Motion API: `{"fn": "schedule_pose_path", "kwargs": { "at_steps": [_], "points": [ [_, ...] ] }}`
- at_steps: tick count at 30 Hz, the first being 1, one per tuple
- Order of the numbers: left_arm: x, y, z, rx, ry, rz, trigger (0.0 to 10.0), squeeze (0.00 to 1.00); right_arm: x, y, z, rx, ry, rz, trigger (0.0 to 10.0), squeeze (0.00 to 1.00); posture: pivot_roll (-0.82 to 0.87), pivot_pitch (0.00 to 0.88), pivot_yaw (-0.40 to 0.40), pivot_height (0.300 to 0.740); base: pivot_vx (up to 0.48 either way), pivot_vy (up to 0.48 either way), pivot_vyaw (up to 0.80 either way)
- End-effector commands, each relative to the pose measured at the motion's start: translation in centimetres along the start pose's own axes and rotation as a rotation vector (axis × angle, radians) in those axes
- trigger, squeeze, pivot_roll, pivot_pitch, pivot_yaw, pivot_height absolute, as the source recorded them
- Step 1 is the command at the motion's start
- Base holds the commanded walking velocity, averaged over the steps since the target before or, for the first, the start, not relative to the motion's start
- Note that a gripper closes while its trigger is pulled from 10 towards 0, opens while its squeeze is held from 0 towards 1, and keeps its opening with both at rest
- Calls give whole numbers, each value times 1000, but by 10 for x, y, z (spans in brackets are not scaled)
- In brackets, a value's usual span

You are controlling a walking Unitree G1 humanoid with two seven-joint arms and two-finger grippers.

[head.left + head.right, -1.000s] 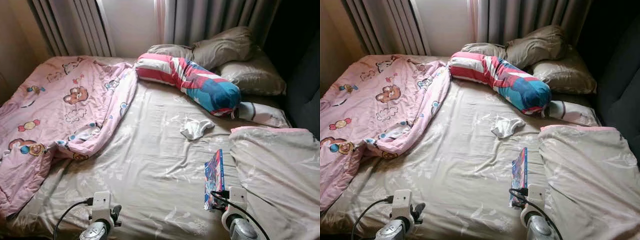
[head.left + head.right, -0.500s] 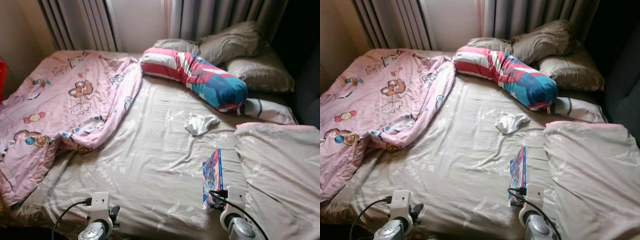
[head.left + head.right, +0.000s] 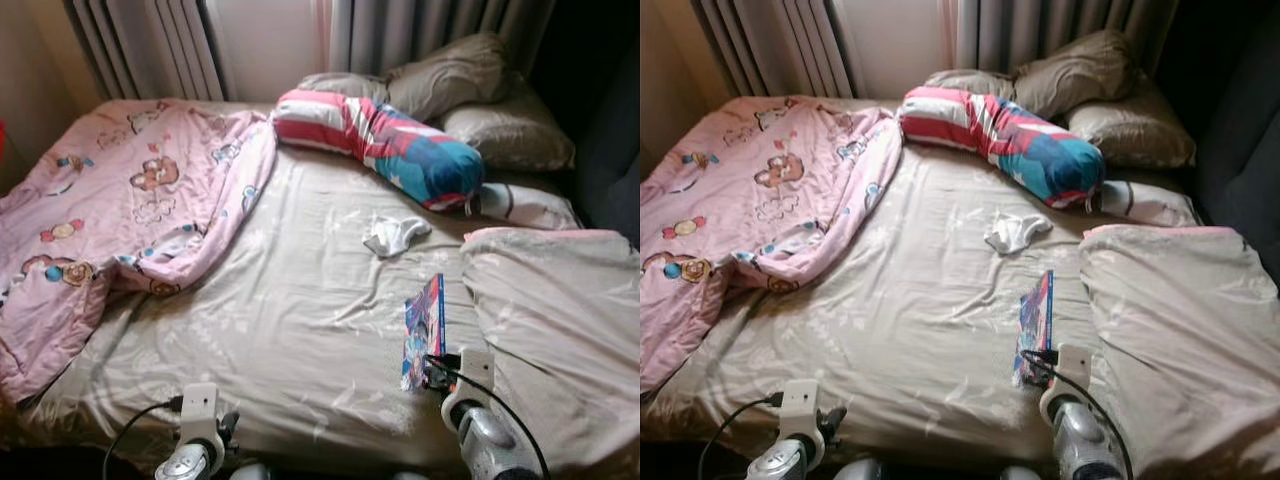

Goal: Clean up the room

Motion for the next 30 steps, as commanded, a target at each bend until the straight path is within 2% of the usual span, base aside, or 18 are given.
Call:
{"fn": "schedule_pose_path", "kwargs": {
  "at_steps": [1, 6, 10, 13, 15, 23, 30],
  "points": [
    [-4, -1, -3, -15, 18, 4, 10000, 0, -3, 3, 12, 23, 5, 19, 10000, 0, -31, 52, 27, 662, 0, 0, 0],
    [-5, -1, -2, -12, 23, 3, 10000, 0, -7, 1, -3, -70, 29, 95, 10000, 0, -25, 55, 34, 662, 0, 0, 0],
    [-6, -1, -1, -11, 26, 3, 10000, 0, -2, -1, -7, -94, 18, 88, 10000, 0, -21, 60, 39, 662, 0, 0, 0],
    [-7, -1, -1, -11, 29, 2, 10000, 0, 6, -2, -12, -121, -5, 54, 10000, 0, -22, 62, 42, 662, 0, 0, 0],
    [-7, -1, -3, -13, 34, 0, 10000, 0, 18, -5, -15, -143, -36, -3, 10000, 0, -22, 68, 48, 662, 0, 0, 0],
    [-8, -2, -4, -18, 47, -7, 10000, 0, 40, -10, -20, -170, -93, -112, 10000, 0, -25, 76, 60, 662, 0, 0, 0],
    [-8, -2, -3, -16, 53, -10, 10000, 0, 46, -13, -23, -180, -94, -149, 10000, 0, -22, 77, 63, 662, 0, 0, 0]
  ]
}}
Point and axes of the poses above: a point about 5 cm out from each wrist's last joint towards the gripper, its own y axis pointing out of the wrist towards the gripper, its own z axis along the axis of the wrist's last joint, x = y × z, the point moved 5 cm from there along y, pointing out of the wrist towards the gripper, and after that the axes turned 1 degree about y, right-handed, at the moved point
